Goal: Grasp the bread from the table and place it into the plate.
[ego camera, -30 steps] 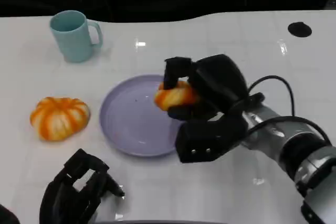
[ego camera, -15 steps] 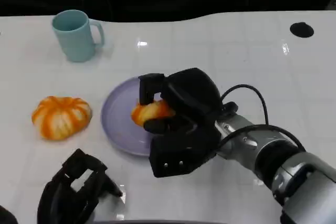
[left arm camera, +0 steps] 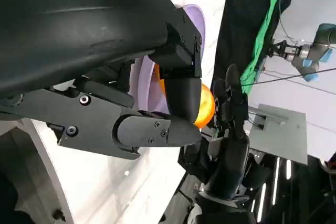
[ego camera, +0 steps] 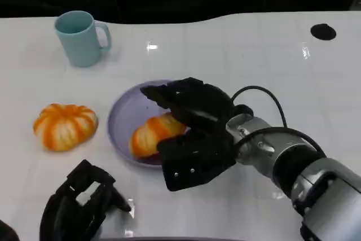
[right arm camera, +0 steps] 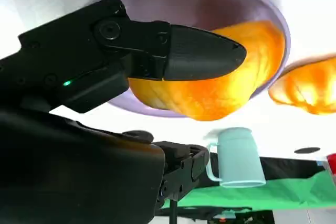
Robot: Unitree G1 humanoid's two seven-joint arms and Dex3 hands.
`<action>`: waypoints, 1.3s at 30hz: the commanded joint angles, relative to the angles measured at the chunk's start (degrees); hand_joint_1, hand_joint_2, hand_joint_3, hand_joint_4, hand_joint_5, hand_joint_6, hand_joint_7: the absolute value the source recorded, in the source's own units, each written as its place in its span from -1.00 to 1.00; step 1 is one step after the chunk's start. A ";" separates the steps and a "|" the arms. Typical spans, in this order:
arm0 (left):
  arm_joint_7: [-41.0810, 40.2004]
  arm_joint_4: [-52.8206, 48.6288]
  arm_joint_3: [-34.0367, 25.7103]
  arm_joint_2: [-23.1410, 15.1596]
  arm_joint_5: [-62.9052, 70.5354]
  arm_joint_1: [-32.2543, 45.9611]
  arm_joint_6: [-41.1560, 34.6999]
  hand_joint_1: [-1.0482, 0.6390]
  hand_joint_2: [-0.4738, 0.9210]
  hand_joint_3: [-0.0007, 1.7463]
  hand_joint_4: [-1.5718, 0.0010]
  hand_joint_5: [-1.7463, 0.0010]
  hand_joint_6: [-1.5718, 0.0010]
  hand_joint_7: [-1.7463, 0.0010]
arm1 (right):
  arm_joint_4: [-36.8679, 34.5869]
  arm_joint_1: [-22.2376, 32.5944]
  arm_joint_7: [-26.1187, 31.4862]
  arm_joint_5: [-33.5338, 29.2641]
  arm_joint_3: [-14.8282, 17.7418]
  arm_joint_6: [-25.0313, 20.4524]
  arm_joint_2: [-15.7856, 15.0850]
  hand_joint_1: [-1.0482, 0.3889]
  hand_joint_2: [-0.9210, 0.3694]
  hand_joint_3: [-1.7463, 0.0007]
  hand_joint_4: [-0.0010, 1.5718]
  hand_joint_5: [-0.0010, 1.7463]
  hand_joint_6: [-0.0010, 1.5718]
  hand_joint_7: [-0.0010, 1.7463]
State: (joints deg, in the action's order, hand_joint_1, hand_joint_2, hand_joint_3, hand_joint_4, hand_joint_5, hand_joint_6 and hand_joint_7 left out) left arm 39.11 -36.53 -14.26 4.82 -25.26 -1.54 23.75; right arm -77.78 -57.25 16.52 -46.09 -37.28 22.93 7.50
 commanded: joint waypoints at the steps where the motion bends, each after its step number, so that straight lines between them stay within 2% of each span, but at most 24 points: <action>1: 0.12 -0.22 -0.14 -0.79 -0.19 -0.30 -0.35 -0.38 1.00 -0.69 0.22 -1.00 0.37 -0.77 | 1.08 -0.94 -1.65 1.90 1.48 1.52 -1.97 -1.00 -1.00 0.11 -1.00 -1.00 -1.00 -1.00; 6: 0.15 -0.46 -0.08 -0.62 0.07 -0.36 0.48 -0.39 1.00 -0.70 0.23 -1.00 0.38 -0.78 | 2.21 0.75 -3.27 5.43 4.48 6.99 -5.13 -1.00 -1.00 0.08 -1.00 -1.00 -1.00 -1.00; 10: 0.14 -0.52 -0.11 -0.49 -0.01 -0.54 0.43 -0.40 1.00 -0.70 0.24 -1.00 0.39 -0.79 | 2.97 3.42 -8.34 12.00 10.01 13.63 -7.46 -1.00 -1.00 0.19 -1.00 -1.00 -1.00 -1.00; 13: 0.25 -0.69 -0.13 -0.40 -0.07 -0.67 0.44 -0.40 1.00 -0.70 0.24 -1.00 0.39 -0.80 | 3.36 5.00 -10.94 15.07 12.60 16.86 -8.91 -1.00 -1.00 0.22 -1.00 -1.00 -1.00 -1.00; 16: -0.43 -0.68 -0.01 -0.40 0.37 -0.69 0.23 -0.39 1.00 -0.70 0.23 -1.00 0.39 -0.80 | 3.76 7.23 -16.35 19.97 16.62 20.16 -10.53 -1.00 -1.00 0.25 -1.00 -1.00 -1.00 -1.00; 19: -0.31 -0.88 -0.11 -0.09 0.12 -0.81 0.17 -0.37 1.00 -0.70 0.24 -1.00 0.40 -0.78 | 4.32 9.28 -23.24 25.47 20.92 22.16 -11.43 -1.00 -1.00 0.31 -0.91 -0.95 -1.00 -1.00; 20: -0.40 -0.82 -0.10 0.03 0.11 -0.80 0.11 -0.38 1.00 -0.71 0.24 -1.00 0.39 -0.78 | 4.56 9.86 -25.51 27.21 22.25 22.55 -11.56 -1.00 -1.00 0.34 -0.85 -0.84 -0.94 -0.95; 22: -0.45 -0.83 -0.08 0.18 0.17 -0.83 0.25 -0.38 1.00 -0.72 0.24 -1.00 0.38 -0.77 | 5.11 11.00 -29.78 30.90 25.00 23.20 -11.53 -1.00 -1.00 0.36 -0.96 -0.31 -0.98 -0.77; 23: -0.34 -1.01 -0.14 0.28 0.10 -0.93 0.40 -0.38 1.00 -0.72 0.23 -1.00 0.38 -0.77 | 5.57 12.04 -32.91 34.40 27.63 23.63 -11.06 -1.00 -1.00 0.40 -0.94 0.05 -0.85 -0.47; 24: -0.26 -1.15 -0.19 0.35 0.08 -1.01 0.52 -0.38 1.00 -0.72 0.23 -1.00 0.37 -0.77 | 5.93 12.79 -35.37 37.01 29.61 23.90 -10.69 -1.00 -1.00 0.45 -0.91 0.31 -0.80 -0.16; 25: -0.26 -1.25 -0.20 0.44 0.16 -1.04 0.79 -0.38 1.00 -0.72 0.23 -1.00 0.37 -0.77 | 6.42 13.82 -38.65 40.73 32.26 23.86 -10.00 -1.00 -1.00 0.47 -0.91 0.46 -0.80 0.04; 26: -0.10 -1.34 -0.22 0.53 0.16 -1.07 1.02 -0.39 1.00 -0.72 0.23 -1.00 0.36 -0.77 | 6.91 14.72 -41.72 44.02 34.63 23.49 -9.33 -1.00 -1.00 0.53 -0.60 0.46 -0.55 0.16; 27: 0.10 -1.49 -0.25 0.60 0.11 -1.13 1.21 -0.39 1.00 -0.72 0.22 -1.00 0.36 -0.77 | 7.36 15.62 -44.86 47.24 36.89 23.01 -8.64 -1.00 -1.00 0.56 -0.35 0.32 -0.36 0.11; 29: 0.14 -1.51 -0.28 0.73 0.02 -1.18 1.19 -0.40 1.00 -0.71 0.22 -1.00 0.36 -0.77 | 8.04 16.77 -49.90 51.75 40.12 21.76 -7.72 -1.00 -1.00 0.62 0.12 0.02 0.06 -0.11; 31: -0.25 -0.97 -0.14 0.84 0.17 -1.02 0.95 -0.40 1.00 -0.72 0.21 -1.00 0.35 -0.76 | 8.52 17.71 -54.49 55.63 43.00 19.78 -6.97 -1.00 -1.00 0.68 0.42 -0.20 0.38 -0.37; 33: -0.53 -0.71 -0.05 0.78 0.40 -0.92 0.85 -0.40 1.00 -0.71 0.22 -1.00 0.35 -0.75 | 8.96 19.10 -56.21 57.39 44.73 18.65 -6.83 -1.00 -1.00 0.71 0.61 -0.30 0.60 -0.52; 35: -0.56 -0.59 0.02 0.62 0.49 -0.90 0.62 -0.40 1.00 -0.71 0.22 -1.00 0.35 -0.75 | 9.30 20.38 -56.63 58.20 45.86 17.98 -6.75 -1.00 -1.00 0.70 0.80 -0.33 0.82 -0.59; 37: -1.06 -0.15 0.20 0.35 0.89 -0.74 0.10 -0.42 1.00 -0.71 0.22 -1.00 0.35 -0.75 | 9.76 21.68 -58.53 60.40 47.61 13.99 -6.53 -1.00 -1.00 0.78 0.92 -0.38 0.94 -0.61; 39: -1.34 0.39 0.22 0.33 0.85 -0.54 -0.51 -0.41 1.00 -0.72 0.22 -1.00 0.35 -0.75 | 10.32 22.93 -60.84 62.04 48.83 10.08 -6.71 -1.00 -1.00 0.84 0.98 -0.33 0.99 -0.54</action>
State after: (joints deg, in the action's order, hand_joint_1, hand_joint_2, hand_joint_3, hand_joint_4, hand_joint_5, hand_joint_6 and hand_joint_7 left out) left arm 38.82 -37.27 -14.13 6.12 -24.73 -2.76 24.02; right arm -68.57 -36.12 -42.00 13.54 9.66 37.19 1.32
